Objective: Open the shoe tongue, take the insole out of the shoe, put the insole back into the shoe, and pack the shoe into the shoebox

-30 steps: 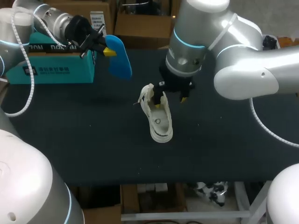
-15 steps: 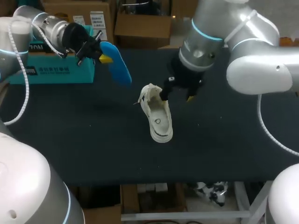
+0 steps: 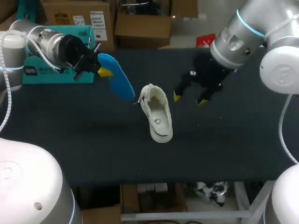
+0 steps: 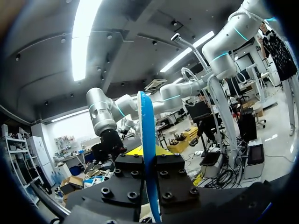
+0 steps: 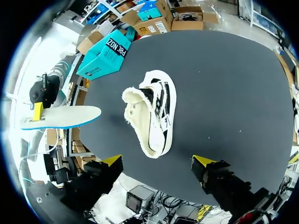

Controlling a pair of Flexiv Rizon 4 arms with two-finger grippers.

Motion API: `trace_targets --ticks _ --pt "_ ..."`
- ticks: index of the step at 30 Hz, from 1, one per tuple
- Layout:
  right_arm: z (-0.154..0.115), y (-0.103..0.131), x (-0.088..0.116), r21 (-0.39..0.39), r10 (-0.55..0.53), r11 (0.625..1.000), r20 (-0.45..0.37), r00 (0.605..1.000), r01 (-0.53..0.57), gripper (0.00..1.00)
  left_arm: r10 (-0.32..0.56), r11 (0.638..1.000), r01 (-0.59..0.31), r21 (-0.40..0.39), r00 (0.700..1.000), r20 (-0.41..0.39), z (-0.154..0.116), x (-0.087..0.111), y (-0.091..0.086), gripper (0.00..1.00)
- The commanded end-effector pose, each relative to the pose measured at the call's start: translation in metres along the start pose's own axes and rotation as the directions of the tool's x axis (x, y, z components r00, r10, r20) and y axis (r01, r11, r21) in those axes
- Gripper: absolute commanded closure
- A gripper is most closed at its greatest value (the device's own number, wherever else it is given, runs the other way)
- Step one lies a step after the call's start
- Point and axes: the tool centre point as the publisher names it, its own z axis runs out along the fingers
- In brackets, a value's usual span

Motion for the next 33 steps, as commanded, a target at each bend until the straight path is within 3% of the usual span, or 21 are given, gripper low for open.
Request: trace_targets --ticks 1,5,17,24,33 --pt "0.004 -0.010 0.003 0.005 -0.005 1.000 -0.039 0.999 0.005 0.00 -0.020 0.994 0.055 -0.096 0.944 0.331 0.043 0.002 -0.009 1.00" --pt "0.012 -0.014 0.007 0.021 -0.016 1.000 -0.044 0.999 0.017 0.00 -0.157 0.985 0.171 -0.012 0.931 0.328 0.051 0.005 -0.008 1.00" --pt "0.012 -0.014 0.007 0.021 -0.016 1.000 -0.044 0.999 0.017 0.00 -0.157 0.985 0.171 -0.012 0.931 0.328 0.051 0.005 -0.008 1.00" --pt "0.012 -0.014 0.007 0.021 -0.016 1.000 -0.044 0.999 0.017 0.00 -0.235 0.972 0.207 0.111 0.856 0.461 0.053 0.000 -0.011 1.00" --pt "0.012 -0.014 0.007 0.021 -0.016 1.000 -0.044 0.999 0.017 0.00 -0.379 0.925 0.335 0.177 0.813 0.441 0.065 -0.006 0.002 1.00"
